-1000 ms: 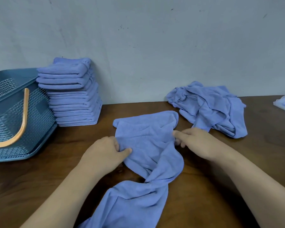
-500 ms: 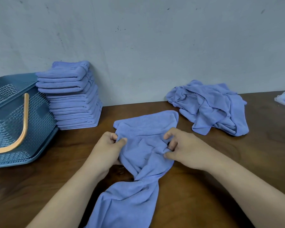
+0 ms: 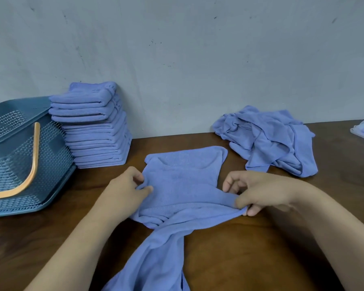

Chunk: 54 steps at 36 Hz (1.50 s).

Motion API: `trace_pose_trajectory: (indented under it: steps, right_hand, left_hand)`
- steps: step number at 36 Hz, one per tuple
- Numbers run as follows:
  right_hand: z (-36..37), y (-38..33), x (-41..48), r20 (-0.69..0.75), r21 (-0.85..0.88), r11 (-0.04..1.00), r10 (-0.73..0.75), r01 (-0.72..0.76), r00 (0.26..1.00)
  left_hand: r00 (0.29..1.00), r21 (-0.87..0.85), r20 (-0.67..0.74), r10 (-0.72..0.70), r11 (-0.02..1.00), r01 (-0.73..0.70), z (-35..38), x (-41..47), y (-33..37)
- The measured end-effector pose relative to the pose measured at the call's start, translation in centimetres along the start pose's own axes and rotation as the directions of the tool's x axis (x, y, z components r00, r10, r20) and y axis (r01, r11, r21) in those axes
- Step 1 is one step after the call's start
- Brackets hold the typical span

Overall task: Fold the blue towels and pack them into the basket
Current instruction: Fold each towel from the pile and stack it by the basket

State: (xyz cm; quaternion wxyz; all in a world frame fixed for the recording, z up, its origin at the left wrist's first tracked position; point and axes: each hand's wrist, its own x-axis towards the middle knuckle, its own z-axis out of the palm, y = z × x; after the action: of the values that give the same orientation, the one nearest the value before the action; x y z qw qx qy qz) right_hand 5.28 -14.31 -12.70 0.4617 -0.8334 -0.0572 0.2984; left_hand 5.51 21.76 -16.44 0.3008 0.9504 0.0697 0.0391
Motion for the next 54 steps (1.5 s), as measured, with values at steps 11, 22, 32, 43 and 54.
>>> trace_pose_trajectory:
  steps: [11, 22, 32, 43, 54]
  right_hand:
    - [1.3, 1.7, 5.9, -0.661, -0.424, 0.900, -0.231, -0.101, 0.714]
    - [0.2, 0.0, 11.8, -0.804, -0.415, 0.867, -0.208, -0.275, 0.557]
    - [-1.6, -0.2, 14.4, -0.808, -0.234, 0.971, -0.225, 0.055, 0.544]
    - [-2.3, -2.4, 16.4, -0.839, -0.250, 0.853, -0.427, 0.459, 0.336]
    - [-2.3, -1.8, 17.1, -0.659, -0.383, 0.909, -0.395, 0.166, 0.640]
  left_hand:
    - [0.992, -0.375, -0.085, -0.098, 0.925, 0.059, 0.5, 1.0, -0.4]
    - [0.983, -0.134, -0.175, 0.049, 0.988, -0.073, 1.9, 4.3, 0.2]
    - [0.960, -0.301, -0.264, 0.095, 0.937, -0.176, 3.3, 7.2, 0.5]
    - [0.949, -0.456, -0.312, 0.035, 0.871, -0.182, 2.5, 7.4, 0.1]
    - [0.972, -0.165, -0.230, 0.057, 0.982, -0.096, 2.8, 7.4, 0.0]
